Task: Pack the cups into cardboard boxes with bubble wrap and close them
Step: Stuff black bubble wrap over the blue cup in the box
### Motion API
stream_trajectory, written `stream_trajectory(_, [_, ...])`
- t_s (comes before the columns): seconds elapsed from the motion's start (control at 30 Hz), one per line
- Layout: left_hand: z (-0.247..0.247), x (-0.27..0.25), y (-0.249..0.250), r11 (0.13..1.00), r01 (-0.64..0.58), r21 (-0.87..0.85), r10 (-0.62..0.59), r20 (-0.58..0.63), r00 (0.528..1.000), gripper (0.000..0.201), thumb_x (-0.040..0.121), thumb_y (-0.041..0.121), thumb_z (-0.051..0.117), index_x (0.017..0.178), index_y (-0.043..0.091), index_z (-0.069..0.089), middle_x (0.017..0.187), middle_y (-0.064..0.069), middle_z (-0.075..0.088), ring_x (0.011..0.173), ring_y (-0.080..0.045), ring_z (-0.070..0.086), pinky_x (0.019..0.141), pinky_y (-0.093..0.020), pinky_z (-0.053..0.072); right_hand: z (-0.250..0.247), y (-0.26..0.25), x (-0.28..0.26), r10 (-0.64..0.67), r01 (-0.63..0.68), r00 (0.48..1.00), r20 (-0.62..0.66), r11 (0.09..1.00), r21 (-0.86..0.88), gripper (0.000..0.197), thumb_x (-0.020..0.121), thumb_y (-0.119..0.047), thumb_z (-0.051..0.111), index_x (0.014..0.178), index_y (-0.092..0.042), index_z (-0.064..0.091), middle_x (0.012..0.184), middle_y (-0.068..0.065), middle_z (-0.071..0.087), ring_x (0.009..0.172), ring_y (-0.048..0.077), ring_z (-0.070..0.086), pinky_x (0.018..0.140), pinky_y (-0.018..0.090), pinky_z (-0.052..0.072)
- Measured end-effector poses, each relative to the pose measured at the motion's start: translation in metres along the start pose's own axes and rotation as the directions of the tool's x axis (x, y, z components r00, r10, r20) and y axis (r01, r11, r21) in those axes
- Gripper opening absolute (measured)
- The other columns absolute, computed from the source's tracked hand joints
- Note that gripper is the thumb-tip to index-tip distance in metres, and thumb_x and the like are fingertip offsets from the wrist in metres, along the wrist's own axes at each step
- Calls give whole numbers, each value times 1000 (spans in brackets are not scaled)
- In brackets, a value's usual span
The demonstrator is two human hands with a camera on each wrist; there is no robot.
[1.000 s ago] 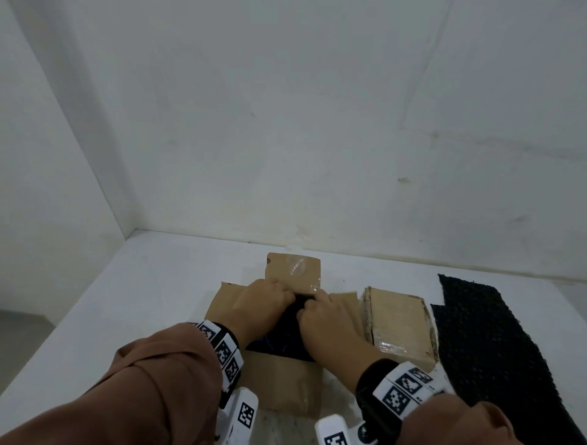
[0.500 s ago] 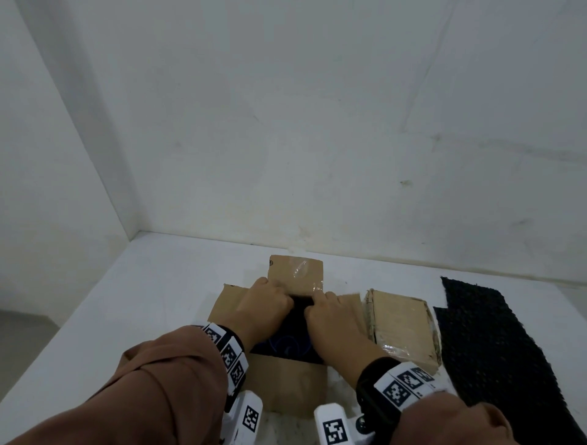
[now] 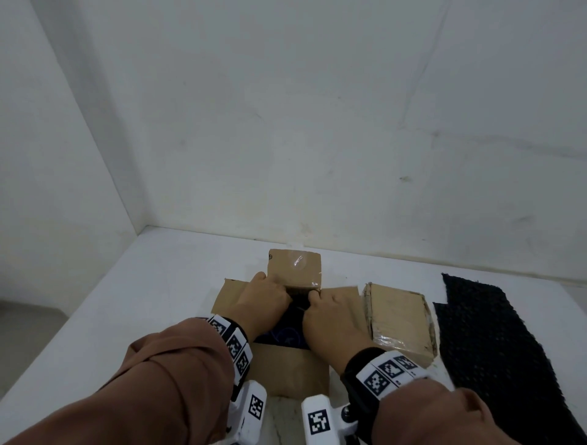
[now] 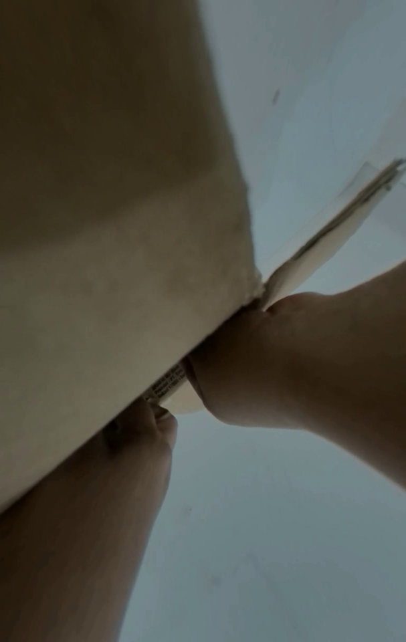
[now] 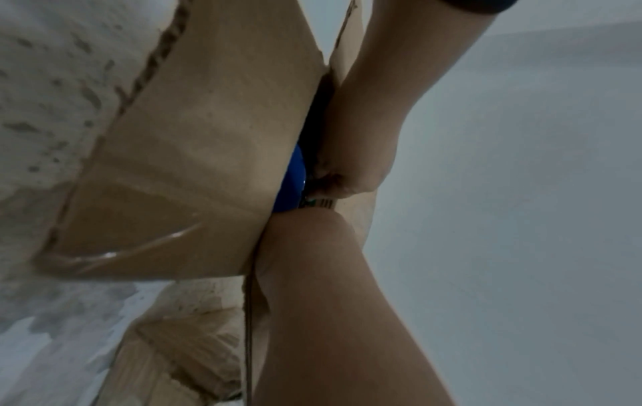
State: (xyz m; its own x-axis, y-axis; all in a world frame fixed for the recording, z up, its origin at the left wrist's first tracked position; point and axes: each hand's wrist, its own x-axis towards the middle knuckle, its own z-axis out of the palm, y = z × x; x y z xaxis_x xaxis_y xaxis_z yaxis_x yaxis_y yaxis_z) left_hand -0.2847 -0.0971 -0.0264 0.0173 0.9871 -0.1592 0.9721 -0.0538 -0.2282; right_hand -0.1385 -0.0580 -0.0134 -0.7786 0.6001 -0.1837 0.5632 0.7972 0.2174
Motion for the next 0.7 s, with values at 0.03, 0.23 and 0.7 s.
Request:
stream_trajectory(0.03, [0,-1,1,1000,-5,5,5,3,1000,23,92,14,48,106,20,65,110,-2,66,111,-24,50,90,-36,36,0,0,-2,-8,8,1000,-16,999,32,25,90,-19,46,102,-8,66,120,14,48,109,32,46,89,40,36])
stream_trajectory(0.23, [-13,-3,8,952,103,-289,-129,-71,989,26,87,10,45,100,20,65,108,-2,65,97,-23,56,81,-30,37,-4,14,-9,117,-75,982,-147,961,267,10,58,-14,75,64,-16,68,81,6,58,72,27,60,67,38,43])
stream_trajectory(0.7, [-96,83,204,234,34,-972,-79,15,997,25,96,17,46,114,21,62,112,3,60,93,-11,55,71,-20,43,82,206,-130,627,-590,746,223,469,657,30,86,-13,49,108,-17,68,119,12,62,106,30,59,88,29,45])
